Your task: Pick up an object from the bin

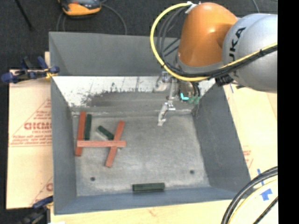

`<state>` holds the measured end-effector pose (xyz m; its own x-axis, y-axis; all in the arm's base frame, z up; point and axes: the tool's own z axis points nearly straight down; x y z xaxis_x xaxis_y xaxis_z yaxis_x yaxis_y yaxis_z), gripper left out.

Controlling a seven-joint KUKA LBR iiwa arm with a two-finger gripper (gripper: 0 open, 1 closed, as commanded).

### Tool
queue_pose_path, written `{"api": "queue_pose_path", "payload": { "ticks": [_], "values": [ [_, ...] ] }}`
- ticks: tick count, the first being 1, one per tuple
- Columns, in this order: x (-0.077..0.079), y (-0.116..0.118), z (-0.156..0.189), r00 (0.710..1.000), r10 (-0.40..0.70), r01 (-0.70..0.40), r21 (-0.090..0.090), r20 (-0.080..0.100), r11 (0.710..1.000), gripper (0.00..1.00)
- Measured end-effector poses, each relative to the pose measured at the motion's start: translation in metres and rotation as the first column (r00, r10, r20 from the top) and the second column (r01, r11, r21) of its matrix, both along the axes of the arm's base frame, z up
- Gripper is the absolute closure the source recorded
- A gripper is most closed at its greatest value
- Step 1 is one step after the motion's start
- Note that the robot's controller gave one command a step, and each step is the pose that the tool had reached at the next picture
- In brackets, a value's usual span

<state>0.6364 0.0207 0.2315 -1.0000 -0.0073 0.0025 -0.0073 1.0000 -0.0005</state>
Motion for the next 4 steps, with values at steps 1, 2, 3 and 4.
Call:
{"api": "queue_pose_path", "payload": {
  "ticks": [1,2,3,4],
  "values": [
    [0.001,0.000,0.004,1.000,0.000,0.000,0.000,0.008,1.000,0.00],
    [0.005,0.034,-0.044,0.996,0.090,-0.090,-0.001,0.011,0.996,0.00],
    [-0.009,0.099,-0.075,0.991,0.136,-0.136,0.003,0.005,0.991,0.00],
    [-0.012,0.095,-0.082,0.977,0.215,-0.215,-0.001,0.007,0.977,0.00]
  ]
}}
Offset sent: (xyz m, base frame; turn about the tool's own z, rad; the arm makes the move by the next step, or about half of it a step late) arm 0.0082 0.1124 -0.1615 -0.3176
